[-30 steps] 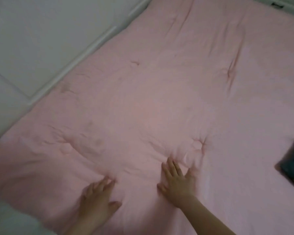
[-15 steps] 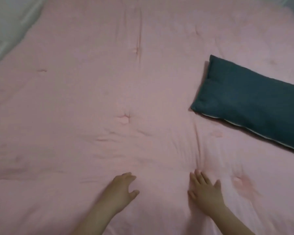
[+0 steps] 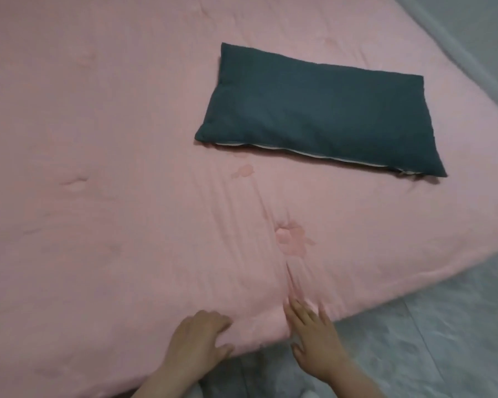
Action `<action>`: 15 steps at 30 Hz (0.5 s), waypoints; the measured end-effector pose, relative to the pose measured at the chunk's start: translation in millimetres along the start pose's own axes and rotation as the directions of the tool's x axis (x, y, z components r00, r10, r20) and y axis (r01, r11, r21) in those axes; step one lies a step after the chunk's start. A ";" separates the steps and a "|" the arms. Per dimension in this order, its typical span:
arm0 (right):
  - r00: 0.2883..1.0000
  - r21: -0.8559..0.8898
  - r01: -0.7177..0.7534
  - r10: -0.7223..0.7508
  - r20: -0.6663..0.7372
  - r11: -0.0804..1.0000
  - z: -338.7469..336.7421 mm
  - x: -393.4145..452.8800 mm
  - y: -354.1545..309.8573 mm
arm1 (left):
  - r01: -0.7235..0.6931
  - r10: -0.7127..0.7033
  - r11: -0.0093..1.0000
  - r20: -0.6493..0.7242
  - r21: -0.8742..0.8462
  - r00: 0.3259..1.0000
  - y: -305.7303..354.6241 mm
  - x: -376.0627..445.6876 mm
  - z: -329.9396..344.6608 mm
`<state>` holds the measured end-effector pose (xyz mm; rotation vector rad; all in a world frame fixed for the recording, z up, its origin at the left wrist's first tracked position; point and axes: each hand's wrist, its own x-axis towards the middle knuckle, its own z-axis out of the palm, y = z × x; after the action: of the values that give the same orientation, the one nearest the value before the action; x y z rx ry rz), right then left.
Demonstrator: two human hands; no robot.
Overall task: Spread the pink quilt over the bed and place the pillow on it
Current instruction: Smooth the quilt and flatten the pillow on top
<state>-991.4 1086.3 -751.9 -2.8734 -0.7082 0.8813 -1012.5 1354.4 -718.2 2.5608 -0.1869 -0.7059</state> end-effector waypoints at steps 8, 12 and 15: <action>0.978 -0.130 0.127 -0.146 -0.151 0.983 -30.0 -0.6 79.1 | 0.083 -0.090 0.940 0.007 0.331 0.996 50.6 40.3 71.2; 0.995 -0.247 -0.059 0.037 -0.092 0.967 -46.5 14.3 124.1 | 0.171 -0.116 0.899 -0.157 0.403 0.981 58.6 49.3 95.8; 0.974 -0.179 0.014 -0.054 -0.220 0.984 -37.1 15.7 143.2 | 0.129 -0.032 0.937 -0.290 0.325 0.957 48.7 41.1 103.3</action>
<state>-900.9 968.3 -754.9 -3.0363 -0.8454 0.5000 -1030.5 1259.2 -791.3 2.9812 -0.1166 -0.3517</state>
